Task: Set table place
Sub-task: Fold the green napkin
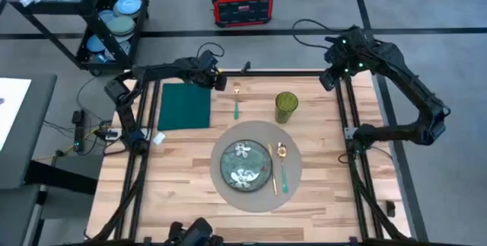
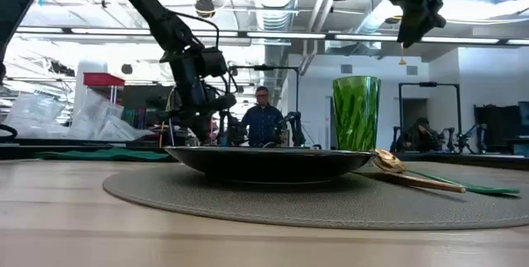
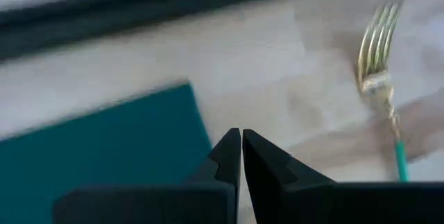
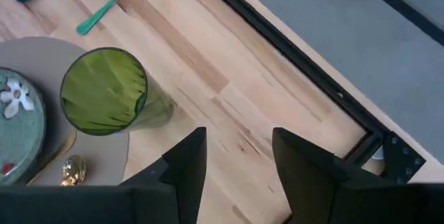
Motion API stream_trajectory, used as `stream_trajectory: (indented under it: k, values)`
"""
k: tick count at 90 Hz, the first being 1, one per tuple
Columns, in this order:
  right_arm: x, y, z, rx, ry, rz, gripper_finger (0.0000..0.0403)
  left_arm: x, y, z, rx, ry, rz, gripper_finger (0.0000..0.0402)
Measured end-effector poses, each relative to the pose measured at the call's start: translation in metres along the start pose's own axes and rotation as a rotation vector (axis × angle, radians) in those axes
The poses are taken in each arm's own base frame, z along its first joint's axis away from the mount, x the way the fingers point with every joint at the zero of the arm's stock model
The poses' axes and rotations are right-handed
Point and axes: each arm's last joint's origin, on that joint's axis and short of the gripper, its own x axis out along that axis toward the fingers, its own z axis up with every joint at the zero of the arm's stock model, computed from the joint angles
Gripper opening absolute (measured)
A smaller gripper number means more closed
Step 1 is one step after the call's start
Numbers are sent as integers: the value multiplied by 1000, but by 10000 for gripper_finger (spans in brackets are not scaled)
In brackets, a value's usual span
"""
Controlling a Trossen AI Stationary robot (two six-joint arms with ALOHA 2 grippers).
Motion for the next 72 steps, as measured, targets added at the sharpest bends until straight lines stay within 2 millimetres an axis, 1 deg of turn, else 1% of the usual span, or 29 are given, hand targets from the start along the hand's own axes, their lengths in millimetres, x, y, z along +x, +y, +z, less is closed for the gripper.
stream_trajectory:
  k: [8,18,27,35,44,53,61,68,72]
  values:
    - [0,0,0,-13,0,18,152,10,-1,-1,-3,62,-80,10]
    - [1,1,-1,-17,10,25,152,16,-4,-3,5,139,-160,40]
    - [1,1,-1,-25,16,25,152,5,-10,4,9,163,-224,75]
    - [1,1,-1,-41,16,25,152,-12,-19,14,-3,120,-279,97]
    - [1,1,-1,-50,17,26,152,-28,-34,20,95,48,-333,99]
    - [1,1,-1,-59,8,25,152,-33,-47,19,157,22,-362,94]
    - [1,1,0,-59,6,24,152,-34,-54,21,163,-19,-392,91]
    - [1,1,-2,-57,22,27,152,-37,-61,23,73,-48,-423,90]
    - [1,1,-3,-56,28,27,152,-37,-64,24,71,-67,-439,89]
